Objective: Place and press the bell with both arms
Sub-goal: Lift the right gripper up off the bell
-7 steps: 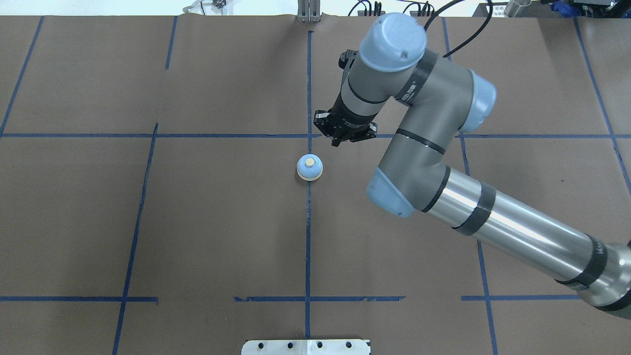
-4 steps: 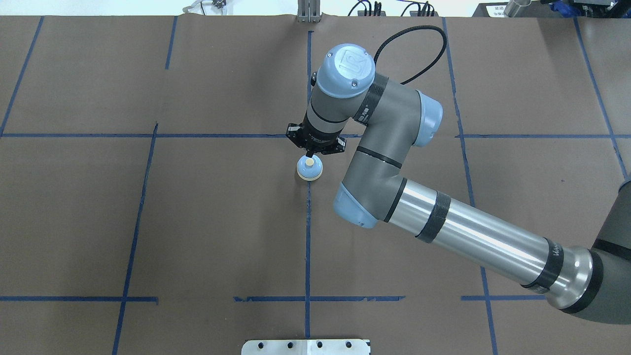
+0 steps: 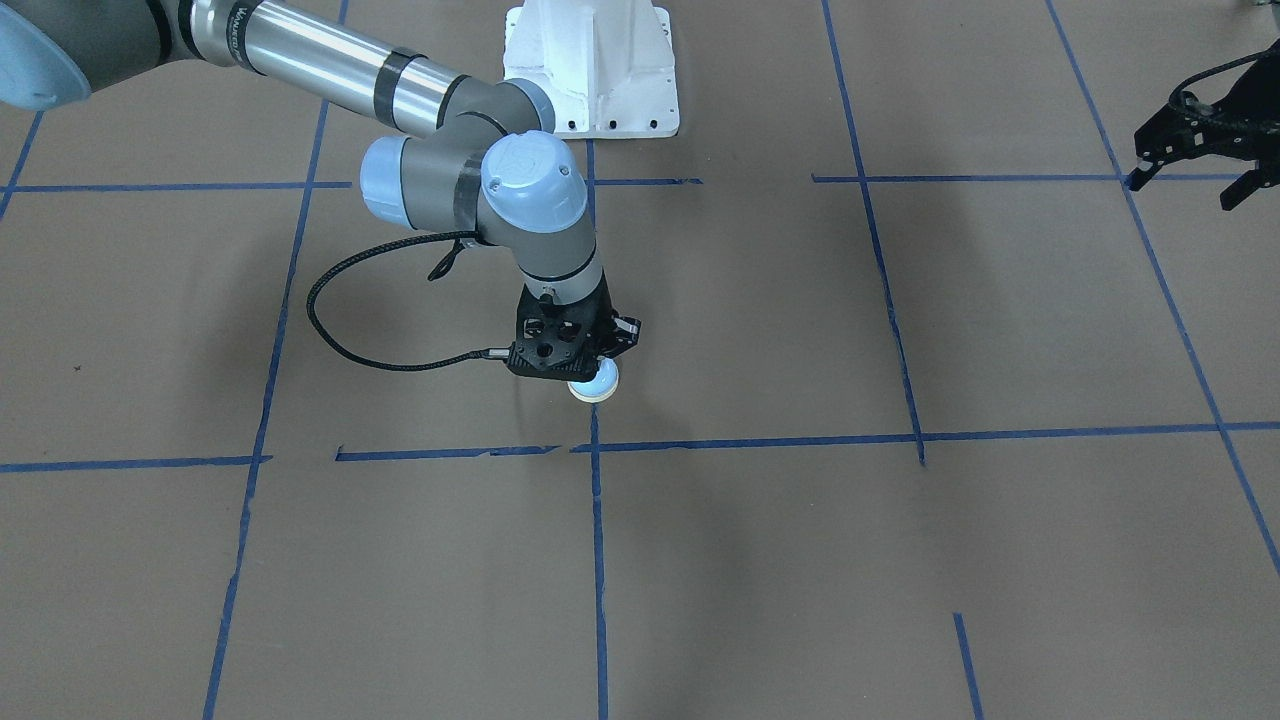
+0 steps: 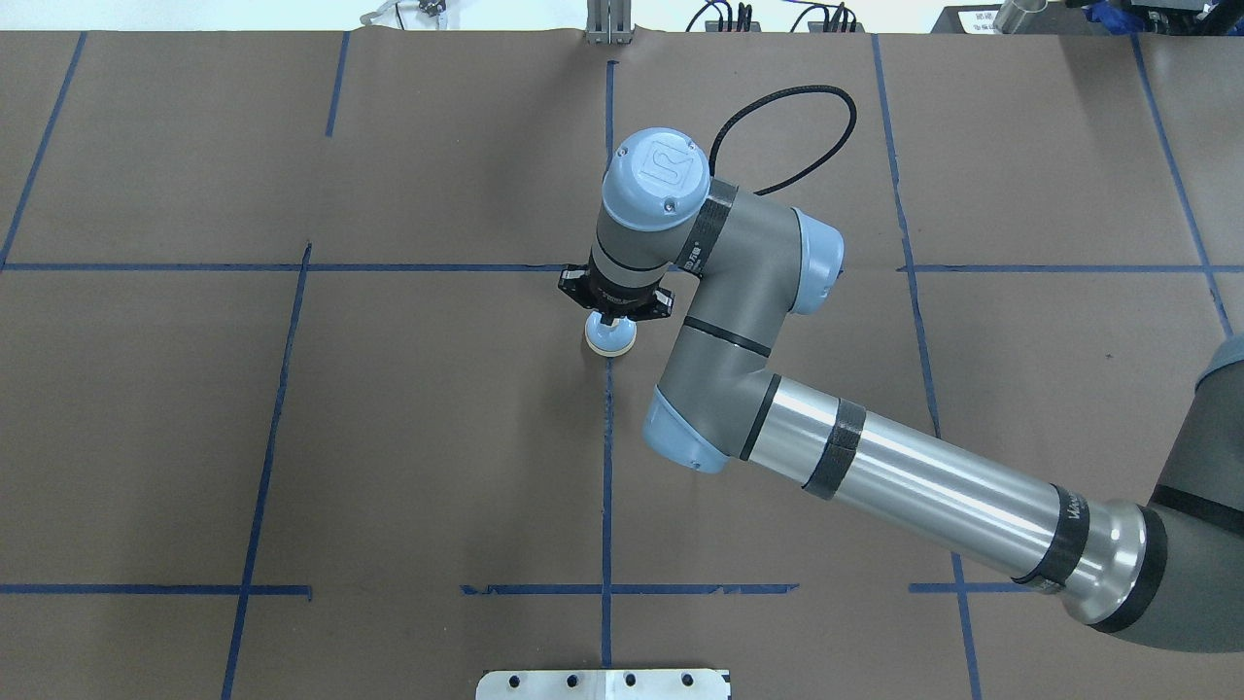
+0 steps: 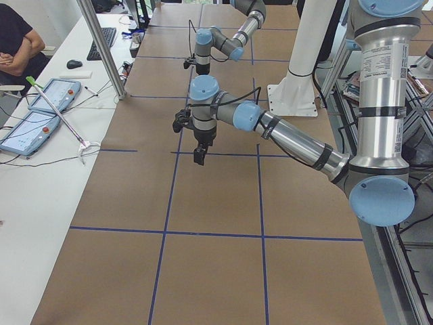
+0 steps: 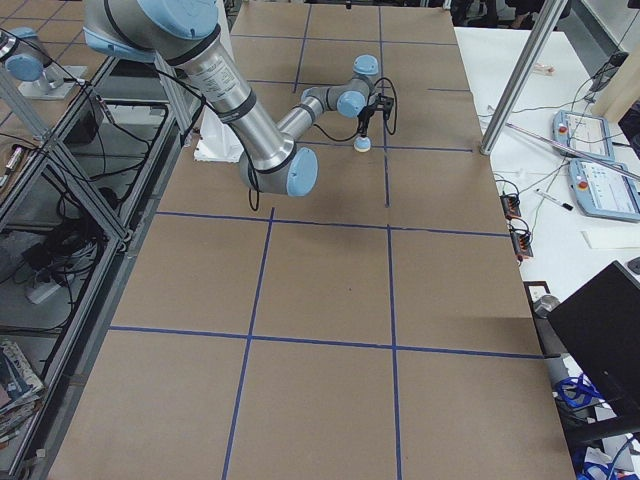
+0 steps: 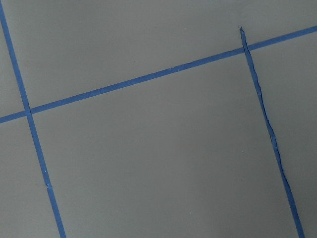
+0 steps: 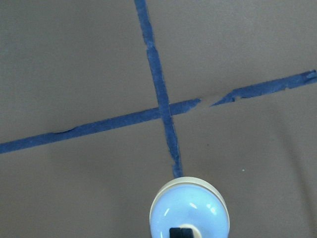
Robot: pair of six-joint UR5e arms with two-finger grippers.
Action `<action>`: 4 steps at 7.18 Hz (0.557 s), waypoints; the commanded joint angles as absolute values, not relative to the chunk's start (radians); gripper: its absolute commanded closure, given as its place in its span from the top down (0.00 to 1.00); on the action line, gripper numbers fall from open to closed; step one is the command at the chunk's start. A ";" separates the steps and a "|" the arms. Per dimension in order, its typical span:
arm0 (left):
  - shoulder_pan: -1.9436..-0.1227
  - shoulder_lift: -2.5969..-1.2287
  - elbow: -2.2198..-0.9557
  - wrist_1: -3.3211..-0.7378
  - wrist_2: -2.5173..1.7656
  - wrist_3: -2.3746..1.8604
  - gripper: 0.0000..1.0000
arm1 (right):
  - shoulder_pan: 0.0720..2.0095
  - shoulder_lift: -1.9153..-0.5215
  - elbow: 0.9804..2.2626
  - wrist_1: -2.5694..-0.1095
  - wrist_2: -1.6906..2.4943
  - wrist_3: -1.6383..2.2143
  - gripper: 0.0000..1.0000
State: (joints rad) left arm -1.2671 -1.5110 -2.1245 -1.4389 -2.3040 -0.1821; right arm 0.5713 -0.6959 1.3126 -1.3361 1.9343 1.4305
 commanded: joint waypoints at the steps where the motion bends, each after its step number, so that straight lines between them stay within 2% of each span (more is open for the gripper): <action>1: -1.267 -1.511 -2.125 -1.439 -2.304 -0.181 1.00 | 0.561 -0.698 1.310 -1.338 1.922 1.431 0.00; 4: -1.267 -1.511 -2.125 -1.439 -2.306 -0.181 1.00 | 0.561 -0.701 1.313 -1.338 1.922 1.431 0.00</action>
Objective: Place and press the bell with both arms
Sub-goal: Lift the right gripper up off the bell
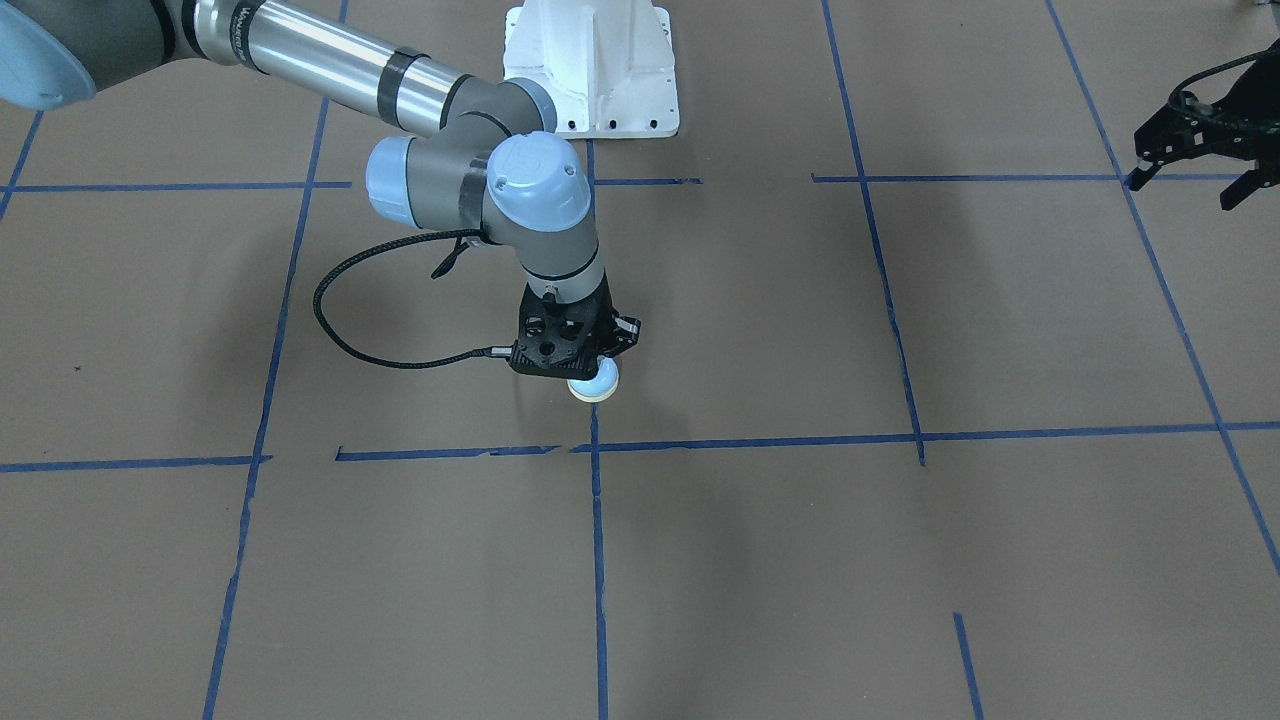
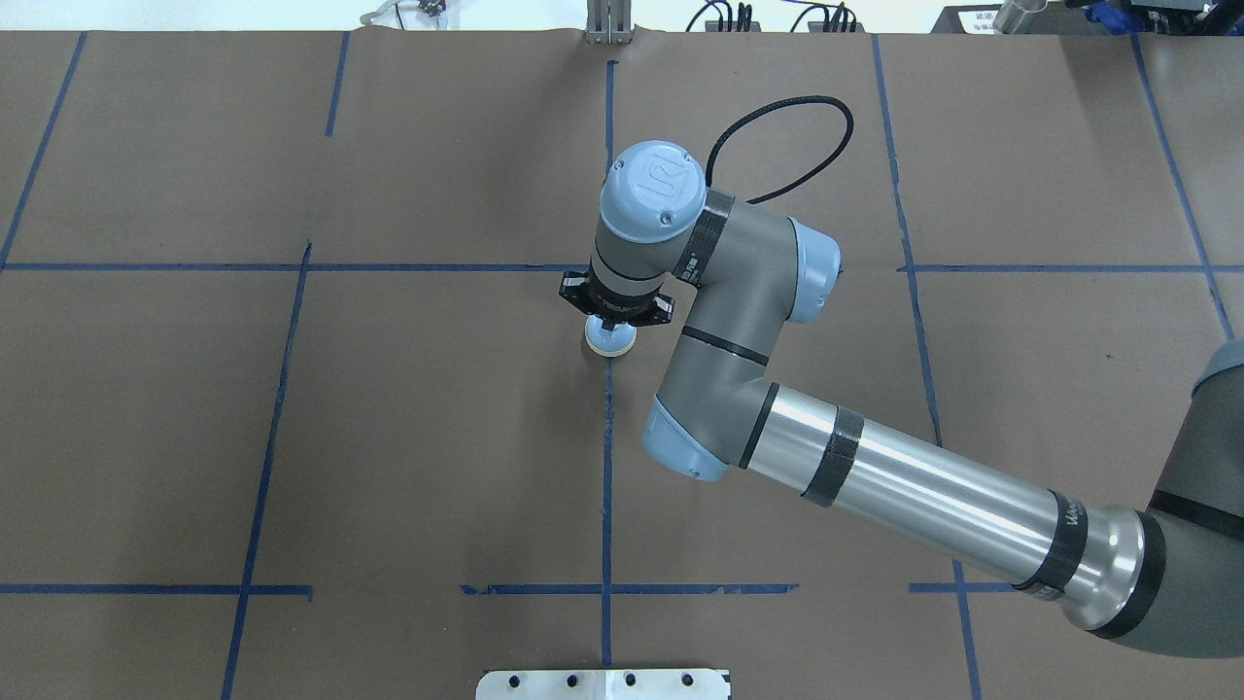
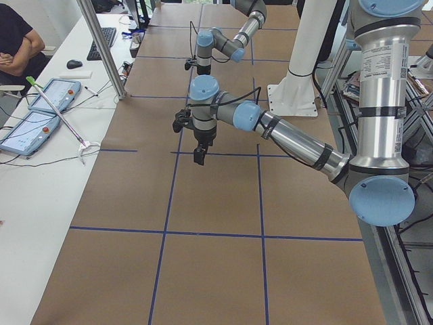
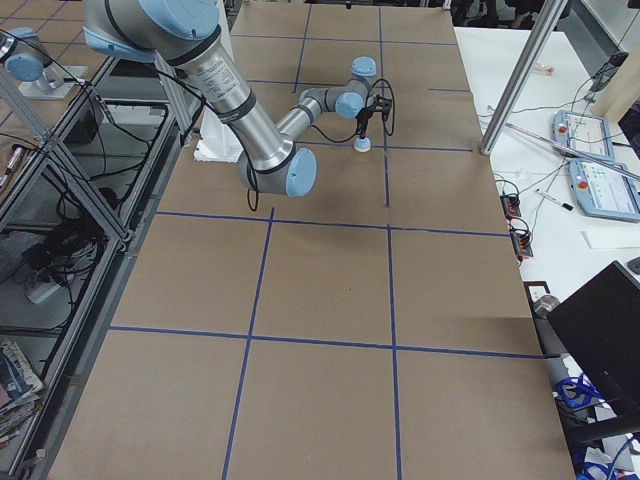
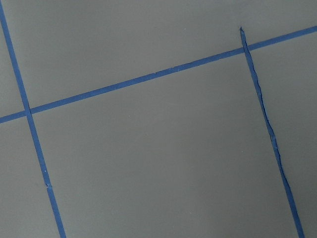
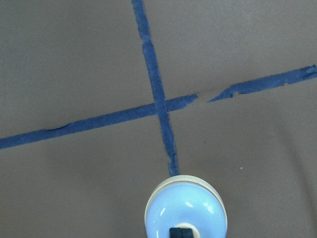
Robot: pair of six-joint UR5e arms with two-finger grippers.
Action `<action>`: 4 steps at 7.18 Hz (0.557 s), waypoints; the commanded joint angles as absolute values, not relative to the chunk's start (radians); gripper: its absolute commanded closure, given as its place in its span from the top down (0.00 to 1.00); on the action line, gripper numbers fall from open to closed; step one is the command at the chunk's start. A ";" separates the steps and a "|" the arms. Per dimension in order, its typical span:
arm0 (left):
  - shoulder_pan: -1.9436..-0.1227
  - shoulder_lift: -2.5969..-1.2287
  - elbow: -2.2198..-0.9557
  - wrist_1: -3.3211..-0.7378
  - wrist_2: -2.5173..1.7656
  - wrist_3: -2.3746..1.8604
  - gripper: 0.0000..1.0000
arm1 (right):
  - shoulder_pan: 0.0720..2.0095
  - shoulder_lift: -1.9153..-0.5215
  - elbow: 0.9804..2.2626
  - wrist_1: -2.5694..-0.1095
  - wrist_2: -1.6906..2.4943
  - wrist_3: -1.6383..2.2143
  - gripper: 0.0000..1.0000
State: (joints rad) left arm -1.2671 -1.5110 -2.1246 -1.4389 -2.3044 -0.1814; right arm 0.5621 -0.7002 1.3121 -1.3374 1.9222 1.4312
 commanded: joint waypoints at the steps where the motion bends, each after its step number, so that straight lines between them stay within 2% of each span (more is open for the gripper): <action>1: -1.267 -1.511 -2.125 -1.439 -2.304 -0.183 1.00 | 0.563 -0.701 1.327 -1.339 1.924 1.430 0.00; 2: -1.267 -1.511 -2.125 -1.439 -2.304 -0.183 1.00 | 0.601 -0.718 1.395 -1.359 1.939 1.428 0.00; 4: -1.267 -1.511 -2.122 -1.439 -2.304 -0.181 1.00 | 0.725 -0.942 1.749 -1.457 2.064 1.414 0.02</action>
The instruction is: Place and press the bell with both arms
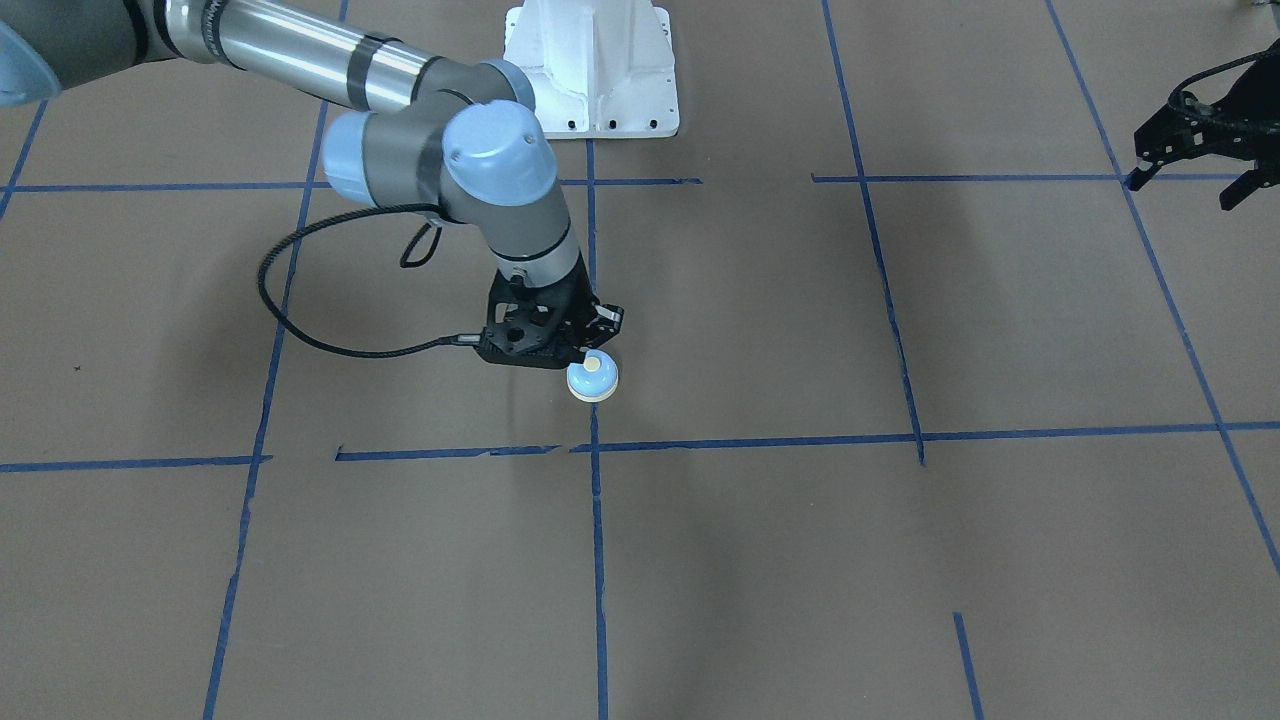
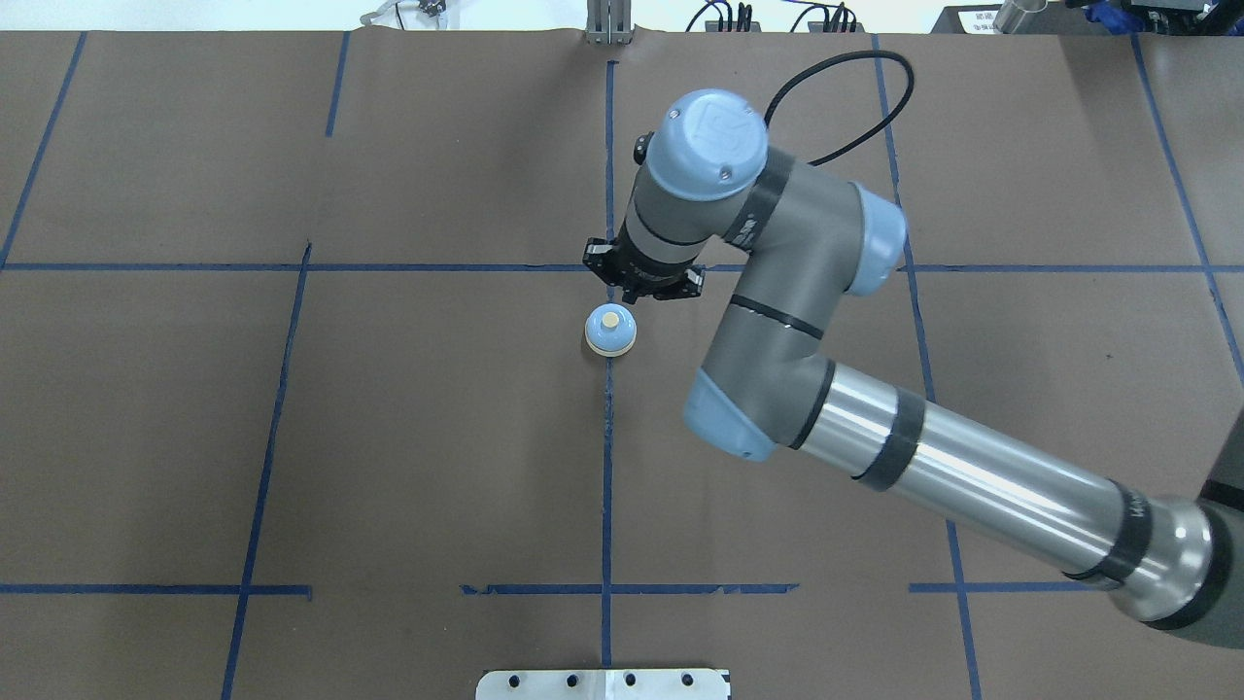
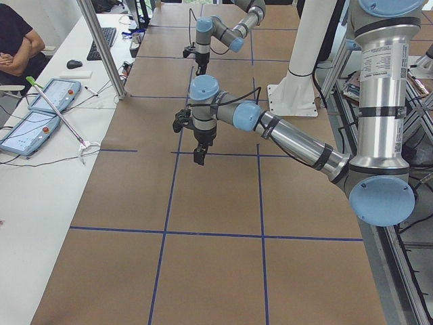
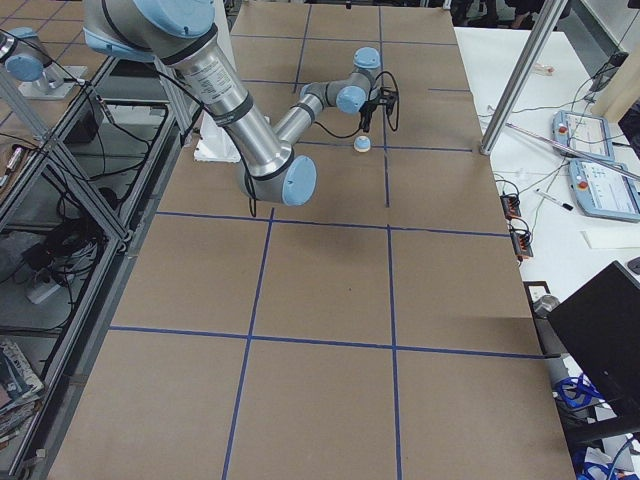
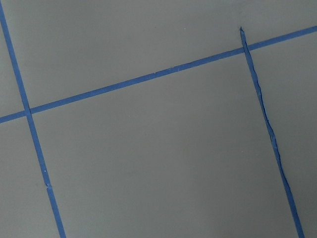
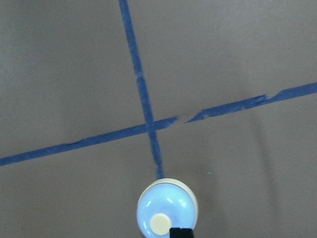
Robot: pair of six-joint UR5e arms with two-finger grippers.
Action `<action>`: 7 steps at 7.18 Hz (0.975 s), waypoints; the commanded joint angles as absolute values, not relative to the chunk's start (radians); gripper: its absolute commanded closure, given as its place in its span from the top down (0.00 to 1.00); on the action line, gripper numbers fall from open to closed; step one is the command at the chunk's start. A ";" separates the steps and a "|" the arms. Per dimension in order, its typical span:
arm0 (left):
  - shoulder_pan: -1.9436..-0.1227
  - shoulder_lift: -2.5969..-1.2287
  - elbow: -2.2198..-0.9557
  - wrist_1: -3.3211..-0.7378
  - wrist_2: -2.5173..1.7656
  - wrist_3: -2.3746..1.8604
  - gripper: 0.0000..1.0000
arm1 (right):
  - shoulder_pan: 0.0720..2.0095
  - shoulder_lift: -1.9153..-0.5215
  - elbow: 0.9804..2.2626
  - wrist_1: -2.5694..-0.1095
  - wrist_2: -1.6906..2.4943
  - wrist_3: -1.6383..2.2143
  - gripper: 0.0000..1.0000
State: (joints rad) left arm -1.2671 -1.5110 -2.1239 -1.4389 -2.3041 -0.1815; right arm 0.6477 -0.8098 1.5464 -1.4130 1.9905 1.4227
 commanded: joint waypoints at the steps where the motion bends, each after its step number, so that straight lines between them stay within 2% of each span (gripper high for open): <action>1: -1.267 -1.506 -2.118 -1.439 -2.304 -0.178 1.00 | 0.789 -1.050 1.858 -1.457 2.116 1.375 0.17; 2: -1.267 -1.494 -2.115 -1.442 -2.304 -0.172 1.00 | 0.884 -1.163 1.926 -1.456 2.202 1.251 0.48; 4: -1.269 -1.483 -2.115 -1.442 -2.304 -0.169 1.00 | 1.142 -1.350 1.945 -1.456 2.436 0.912 0.73; 5: -1.304 -1.451 -2.114 -1.443 -2.309 -0.120 1.00 | 1.245 -1.444 1.945 -1.453 2.478 0.767 1.00; 7: -1.415 -1.366 -2.095 -1.443 -2.428 0.051 1.00 | 1.418 -1.601 1.933 -1.459 2.479 0.436 1.00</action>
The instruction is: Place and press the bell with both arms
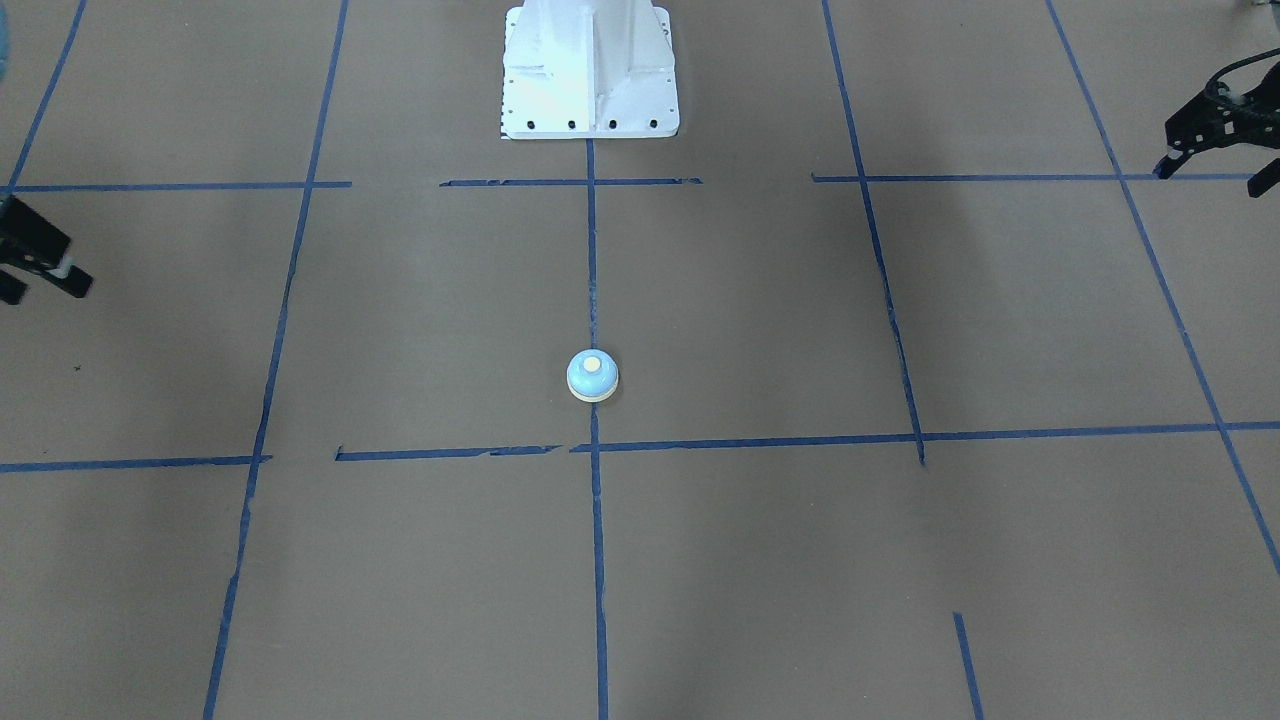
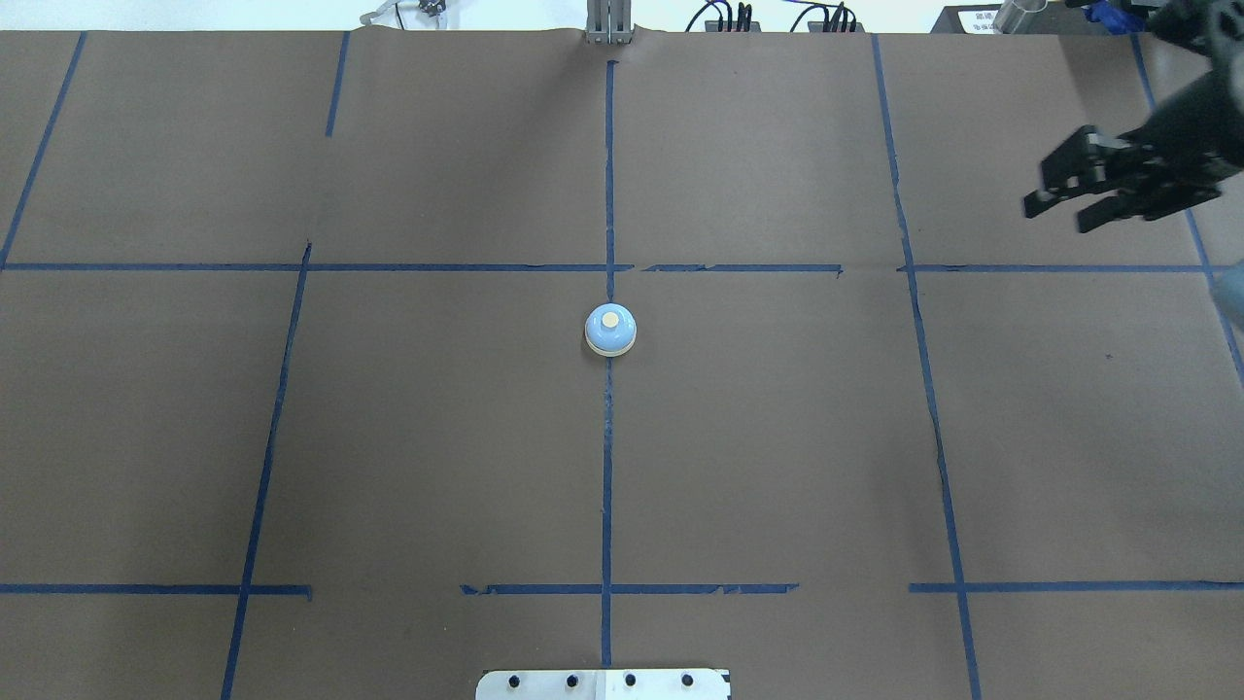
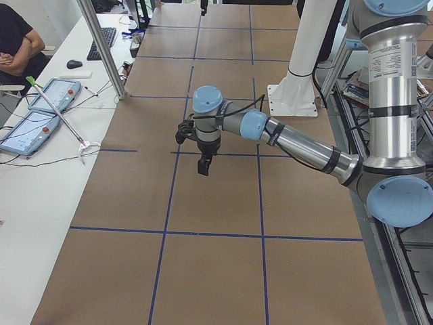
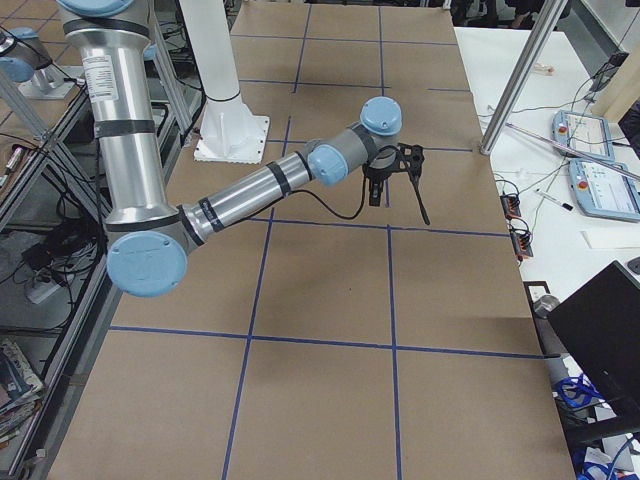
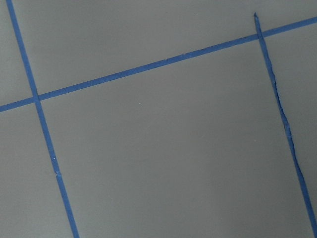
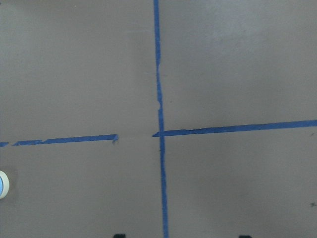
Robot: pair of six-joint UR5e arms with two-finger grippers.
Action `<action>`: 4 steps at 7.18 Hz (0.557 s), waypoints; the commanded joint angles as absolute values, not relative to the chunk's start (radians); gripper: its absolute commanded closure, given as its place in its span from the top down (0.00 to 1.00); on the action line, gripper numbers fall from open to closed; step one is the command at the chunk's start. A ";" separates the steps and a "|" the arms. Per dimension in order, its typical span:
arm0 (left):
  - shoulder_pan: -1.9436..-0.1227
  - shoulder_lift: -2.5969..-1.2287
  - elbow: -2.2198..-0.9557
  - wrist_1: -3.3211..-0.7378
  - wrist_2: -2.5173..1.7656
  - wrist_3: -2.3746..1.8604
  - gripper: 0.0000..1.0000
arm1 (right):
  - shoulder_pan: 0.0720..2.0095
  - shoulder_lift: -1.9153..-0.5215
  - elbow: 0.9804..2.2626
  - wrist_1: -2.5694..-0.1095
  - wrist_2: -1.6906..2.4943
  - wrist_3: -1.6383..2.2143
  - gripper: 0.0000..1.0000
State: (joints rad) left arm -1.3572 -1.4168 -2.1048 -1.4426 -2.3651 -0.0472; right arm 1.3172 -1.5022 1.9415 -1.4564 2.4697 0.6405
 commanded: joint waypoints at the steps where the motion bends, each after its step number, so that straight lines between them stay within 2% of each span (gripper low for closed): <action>1: -1.455 -1.344 -2.082 -1.443 -2.430 0.128 1.00 | 1.475 -1.670 1.916 -1.459 2.465 0.294 1.00; 3: -1.512 -1.328 -1.981 -1.443 -2.427 0.242 1.00 | 1.567 -1.741 1.824 -1.457 2.462 0.047 1.00; 4: -1.540 -1.324 -1.976 -1.440 -2.421 0.236 1.00 | 1.584 -1.771 1.825 -1.457 2.448 0.022 1.00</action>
